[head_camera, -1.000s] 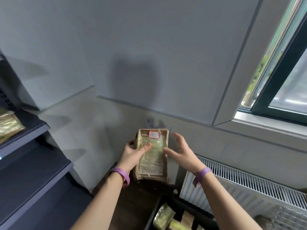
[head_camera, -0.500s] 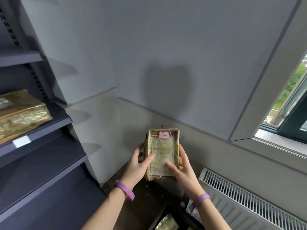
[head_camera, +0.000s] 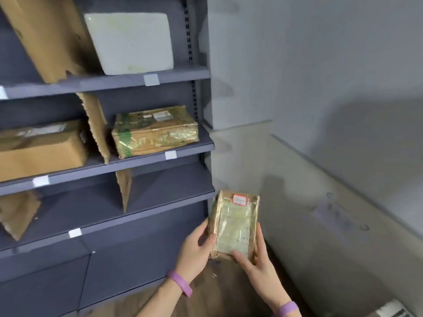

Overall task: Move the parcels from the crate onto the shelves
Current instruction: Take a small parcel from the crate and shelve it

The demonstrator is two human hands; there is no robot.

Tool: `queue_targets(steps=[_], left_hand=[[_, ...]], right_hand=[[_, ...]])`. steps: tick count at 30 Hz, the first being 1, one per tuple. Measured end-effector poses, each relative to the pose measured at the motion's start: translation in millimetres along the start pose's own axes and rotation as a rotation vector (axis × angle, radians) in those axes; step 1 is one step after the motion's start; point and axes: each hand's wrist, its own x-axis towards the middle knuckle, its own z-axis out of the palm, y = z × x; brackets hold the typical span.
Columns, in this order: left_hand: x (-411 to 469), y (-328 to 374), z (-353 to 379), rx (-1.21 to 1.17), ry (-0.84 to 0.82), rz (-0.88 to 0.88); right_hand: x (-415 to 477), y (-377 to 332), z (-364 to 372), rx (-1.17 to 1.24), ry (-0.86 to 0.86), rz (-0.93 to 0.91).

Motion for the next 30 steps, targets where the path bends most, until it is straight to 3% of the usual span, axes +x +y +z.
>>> queue_targets(steps=[5, 16, 30], left_hand=[[-35.3, -31.4, -85.0, -0.085, 0.16, -0.089], [-178.4, -148.4, -332.3, 0.028, 0.602, -0.249], [-317.4, -223.7, -518.2, 0.027, 0.945, -0.382]], right_hand=[[22.8, -9.2, 94.6, -0.053, -0.162, 0.032], [-11.9, 3.8, 383.7, -0.12, -0.506, 0.03], [-50.8, 8.8, 649.3, -0.275, -0.837, 0.074]])
